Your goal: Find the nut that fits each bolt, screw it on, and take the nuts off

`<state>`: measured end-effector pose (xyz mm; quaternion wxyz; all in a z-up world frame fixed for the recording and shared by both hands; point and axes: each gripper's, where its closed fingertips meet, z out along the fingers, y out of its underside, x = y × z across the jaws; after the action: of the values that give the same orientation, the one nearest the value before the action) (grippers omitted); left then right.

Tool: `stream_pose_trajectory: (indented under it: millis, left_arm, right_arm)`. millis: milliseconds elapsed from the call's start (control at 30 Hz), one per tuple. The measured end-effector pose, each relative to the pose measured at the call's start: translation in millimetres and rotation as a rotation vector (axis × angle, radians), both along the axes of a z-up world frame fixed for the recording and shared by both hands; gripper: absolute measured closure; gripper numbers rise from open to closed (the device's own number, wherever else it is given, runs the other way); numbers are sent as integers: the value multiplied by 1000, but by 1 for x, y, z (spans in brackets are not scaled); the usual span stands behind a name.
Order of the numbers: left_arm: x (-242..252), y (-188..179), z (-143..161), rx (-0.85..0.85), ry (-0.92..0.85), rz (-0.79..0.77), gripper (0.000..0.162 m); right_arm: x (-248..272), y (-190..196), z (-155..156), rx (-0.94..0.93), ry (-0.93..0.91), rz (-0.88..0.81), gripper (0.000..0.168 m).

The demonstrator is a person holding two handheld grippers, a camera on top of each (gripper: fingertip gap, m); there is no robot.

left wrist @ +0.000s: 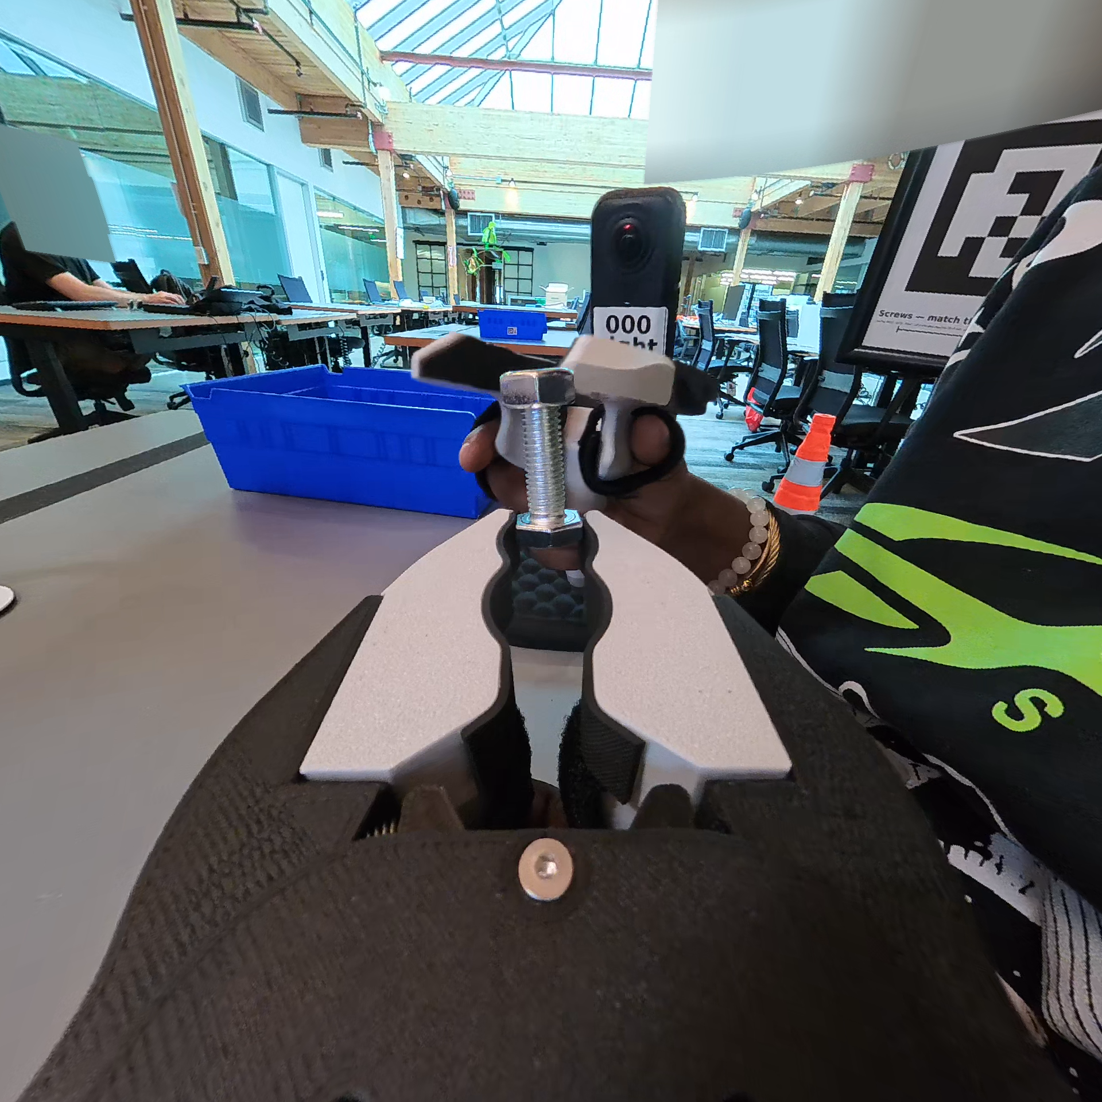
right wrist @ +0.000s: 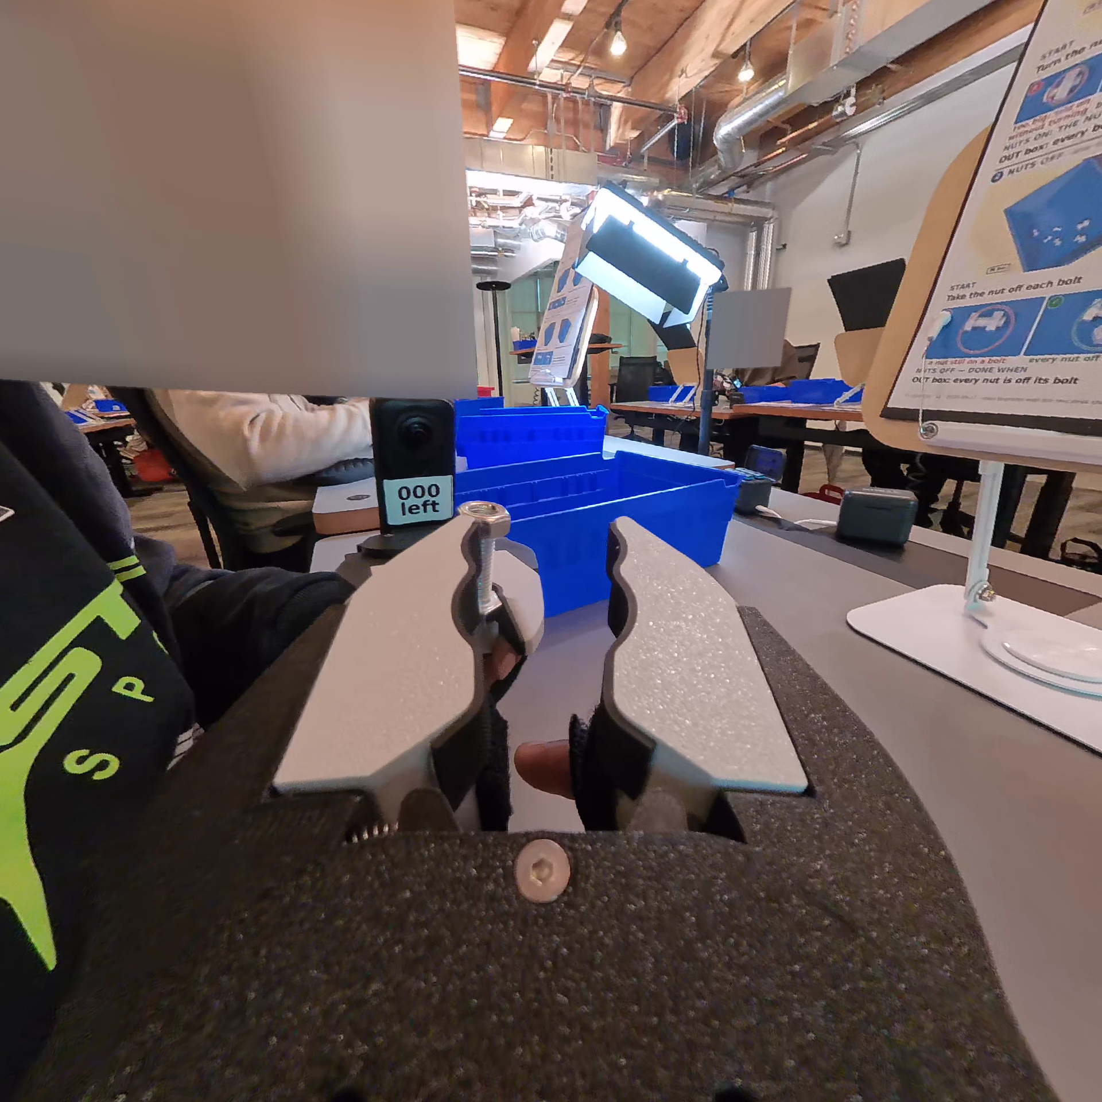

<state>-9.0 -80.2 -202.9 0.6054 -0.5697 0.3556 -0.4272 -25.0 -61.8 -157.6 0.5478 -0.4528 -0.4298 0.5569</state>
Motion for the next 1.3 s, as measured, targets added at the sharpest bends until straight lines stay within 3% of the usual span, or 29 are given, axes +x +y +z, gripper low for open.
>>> stream_pose_trajectory:
  millis: [567,700,933,1133,1300]
  left_arm:
    - [0,0,0,2,1,2,143]
    - [0,0,-1,0,5,3,143]
    - [0,1,-2,2,16,12,143]
    - [1,0,-3,3,21,9,143]
    - [1,-2,-1,-1,9,-6,143]
  right_arm:
    - [-1,-1,-2,5,-8,9,127]
    - [-1,-7,4,-28,0,74,126]
    - [-14,-19,-1,-15,-138,158,135]
    - [-16,-23,-5,-12,-154,184,149]
    - [-16,-24,-3,14,-141,190,150]
